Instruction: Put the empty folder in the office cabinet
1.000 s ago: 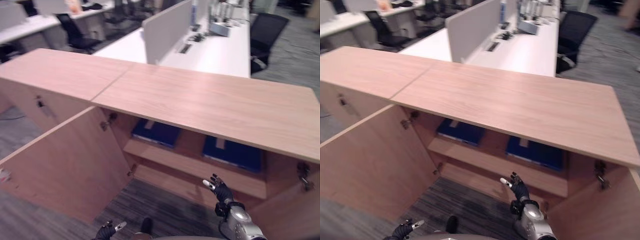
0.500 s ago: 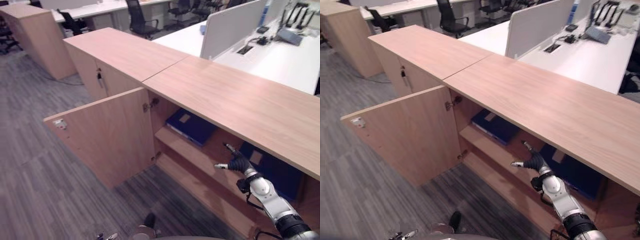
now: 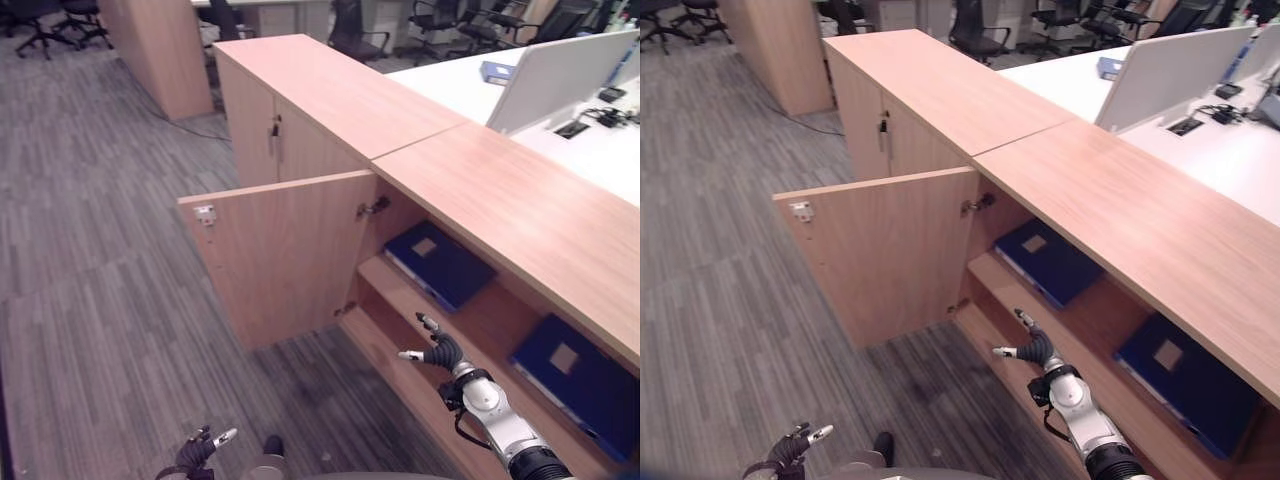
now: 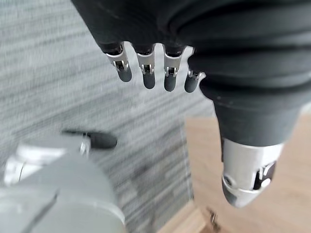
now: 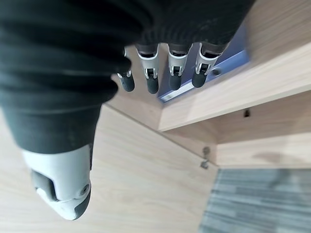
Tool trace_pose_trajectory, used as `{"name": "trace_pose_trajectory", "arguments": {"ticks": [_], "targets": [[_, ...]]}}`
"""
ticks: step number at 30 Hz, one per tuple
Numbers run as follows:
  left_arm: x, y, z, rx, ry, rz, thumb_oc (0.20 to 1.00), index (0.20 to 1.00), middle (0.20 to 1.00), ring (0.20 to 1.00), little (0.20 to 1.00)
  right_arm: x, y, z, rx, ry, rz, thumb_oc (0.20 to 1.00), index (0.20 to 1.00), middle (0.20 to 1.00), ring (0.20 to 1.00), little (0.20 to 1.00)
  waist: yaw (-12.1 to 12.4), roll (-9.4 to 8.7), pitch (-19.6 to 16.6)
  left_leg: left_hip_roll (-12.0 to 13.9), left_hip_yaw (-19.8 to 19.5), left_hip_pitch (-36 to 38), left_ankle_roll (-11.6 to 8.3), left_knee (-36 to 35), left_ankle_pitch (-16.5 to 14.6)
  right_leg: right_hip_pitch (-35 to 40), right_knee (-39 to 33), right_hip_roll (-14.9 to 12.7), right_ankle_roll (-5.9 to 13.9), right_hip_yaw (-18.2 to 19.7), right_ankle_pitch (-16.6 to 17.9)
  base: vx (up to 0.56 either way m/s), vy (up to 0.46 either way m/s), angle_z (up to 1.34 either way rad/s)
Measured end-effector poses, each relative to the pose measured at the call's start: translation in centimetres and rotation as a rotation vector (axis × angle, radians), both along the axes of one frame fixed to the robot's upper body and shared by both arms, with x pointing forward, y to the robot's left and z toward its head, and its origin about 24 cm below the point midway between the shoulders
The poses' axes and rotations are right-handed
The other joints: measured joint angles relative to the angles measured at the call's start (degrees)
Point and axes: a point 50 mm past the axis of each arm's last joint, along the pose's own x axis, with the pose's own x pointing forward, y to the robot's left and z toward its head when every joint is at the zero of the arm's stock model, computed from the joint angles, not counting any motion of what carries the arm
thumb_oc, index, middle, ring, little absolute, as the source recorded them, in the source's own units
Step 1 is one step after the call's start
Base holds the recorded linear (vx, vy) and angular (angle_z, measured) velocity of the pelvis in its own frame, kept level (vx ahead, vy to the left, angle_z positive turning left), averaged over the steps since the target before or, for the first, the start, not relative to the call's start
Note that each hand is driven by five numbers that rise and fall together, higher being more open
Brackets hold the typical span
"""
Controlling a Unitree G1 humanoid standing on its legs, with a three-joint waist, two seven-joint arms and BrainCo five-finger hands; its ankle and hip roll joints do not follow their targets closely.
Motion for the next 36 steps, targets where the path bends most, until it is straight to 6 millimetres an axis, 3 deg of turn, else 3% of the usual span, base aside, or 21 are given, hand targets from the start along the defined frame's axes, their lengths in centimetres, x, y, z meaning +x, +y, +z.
{"name": "trace_pose_trajectory", "arguments": {"ticks": [2,3,5,6,7,8,9,11,12,14,15,18,27,36], "targets": [[0.7,0.1,0.2,0.008,0.001,-0.047,1.000,1.000,1.000,1.000,1.000,-0.4,-0.7,-0.2,-0.004,0.015,-0.038,1.000,1.000,1.000,1.000,1.000,-0.5,0.36,0.2,-1.3,-1.8,-0.4,0.71,-0.3,-0.4,-0.4,2.8,-1.2,-0.11,-2.0,0.1,-0.02,0.219,0.57],[1.3,-0.2,0.3,0.010,-0.009,-0.080,1.000,1.000,1.000,1.000,1.000,-0.5,-1.5,-0.8,-0.032,0.049,-0.060,1.000,1.000,1.000,1.000,1.000,-0.7,1.95,0.5,-1.3,-2.1,0.1,2.23,0.3,0.3,-5.3,12.2,-3.5,0.06,-1.0,0.3,-0.01,0.151,0.36],[1.1,0.1,0.4,0.017,-0.011,-0.076,1.000,1.000,1.000,1.000,1.000,-0.5,-1.3,-0.9,-0.037,0.062,-0.056,1.000,1.000,1.000,1.000,1.000,-0.7,2.94,0.7,-1.3,-1.9,0.6,2.93,-0.4,0.8,-9.6,19.4,-5.3,3.52,3.0,-0.7,0.03,0.074,0.05],[1.3,0.6,0.6,0.032,-0.016,-0.072,1.000,1.000,1.000,1.000,1.000,-0.5,-1.2,-1.1,-0.047,0.068,-0.043,1.000,1.000,1.000,1.000,1.000,-0.7,3.16,1.0,-1.3,-2.1,0.7,3.54,-0.7,0.7,-11.3,19.6,-4.9,5.40,4.6,-2.0,0.06,0.078,0.01],[1.4,1.0,0.9,0.042,-0.023,-0.071,1.000,1.000,1.000,1.000,1.000,-0.6,-1.0,-1.1,-0.068,0.070,-0.023,1.000,1.000,1.000,1.000,1.000,-0.8,2.86,1.0,-1.4,-2.4,0.6,4.04,-0.7,1.0,-12.7,19.0,-3.4,5.62,5.9,-2.6,0.07,0.068,0.06],[1.7,1.3,1.1,0.048,-0.038,-0.062,1.000,1.000,1.000,1.000,1.000,-0.7,-1.0,-1.2,-0.072,0.071,-0.019,1.000,1.000,1.000,1.000,1.000,-0.9,2.72,1.1,-1.1,-2.8,0.5,4.49,-0.9,1.3,-14.0,18.8,-1.5,5.03,7.9,-3.9,0.03,0.034,0.36],[2.2,1.6,1.4,0.055,-0.063,-0.051,1.000,1.000,1.000,1.000,1.000,-1.1,-1.1,-1.5,-0.074,0.088,-0.025,1.000,1.000,1.000,1.000,1.000,-1.5,2.42,1.4,-0.4,-4.3,-0.3,4.54,-1.2,1.8,-15.2,15.5,3.9,4.14,13.0,-5.9,0.07,-0.020,0.48],[2.4,1.4,1.5,0.050,-0.075,-0.060,1.000,1.000,1.000,1.000,1.000,-1.9,-1.3,-2.0,-0.074,0.111,-0.037,1.000,1.000,1.000,1.000,1.000,-1.9,1.15,1.4,-1.4,-5.2,-0.4,4.28,-2.2,2.3,-14.1,7.1,7.9,2.77,12.4,-6.0,0.09,-0.051,0.64],[2.6,0.7,1.3,0.033,-0.084,-0.064,1.000,1.000,1.000,1.000,1.000,-3.0,-1.8,-2.6,-0.081,0.142,-0.055,1.000,1.000,1.000,1.000,1.000,-2.1,0.93,1.2,-2.0,-6.3,-0.4,4.27,-2.2,2.3,-12.4,4.1,9.1,-1.41,13.2,-4.9,0.07,-0.046,0.91],[2.7,-0.3,1.1,0.005,-0.100,-0.073,1.000,1.000,1.000,1.000,1.000,-4.6,-2.9,-3.5,-0.105,0.203,-0.082,1.000,1.000,1.000,1.000,1.000,-1.8,1.56,0.3,-1.5,-7.9,-1.3,2.51,-2.1,1.1,-10.6,-1.5,10.1,-2.17,12.0,-4.2,0.06,-0.023,0.71],[2.3,-0.3,1.0,0.006,-0.090,-0.065,1.000,1.000,1.000,1.000,1.000,-4.5,-3.1,-3.4,-0.108,0.200,-0.088,1.000,1.000,1.000,1.000,1.000,-1.8,1.74,0.3,-1.3,-7.5,-2.1,1.74,-1.4,0.8,-10.4,-3.2,10.1,-2.76,11.2,-3.3,0.06,-0.025,0.18],[0.6,-0.7,0.6,-0.021,-0.069,-0.015,1.000,1.000,1.000,1.000,1.000,-5.0,-4.2,-3.1,-0.132,0.200,-0.106,1.000,1.000,1.000,1.000,1.000,-2.1,3.67,0.5,-0.9,-7.0,-1.1,1.45,-1.6,2.4,-5.9,-8.4,10.8,-1.90,9.2,0.2,0.08,-0.035,0.11],[4.3,-1.8,3.1,-0.060,-0.292,-0.063,1.000,1.000,1.000,1.000,1.000,-5.6,-4.8,-2.8,-0.156,0.191,-0.111,1.000,1.000,1.000,1.000,1.000,-2.4,3.41,0.2,-1.0,-8.7,1.0,1.05,-1.7,2.3,-2.7,-9.5,11.1,-2.52,7.1,-0.6,0.05,-0.031,0.11],[5.2,-1.9,4.1,-0.091,-0.358,-0.072,1.000,1.000,1.000,1.000,1.000,-5.9,-4.7,-2.6,-0.180,0.192,-0.072,1.000,1.000,1.000,1.000,1.000,-2.4,3.25,-1.2,-0.9,-9.3,0.8,0.39,-2.2,1.6,-2.6,-9.5,11.3,-2.61,6.8,-0.9,0.01,-0.027,0.03]]}}
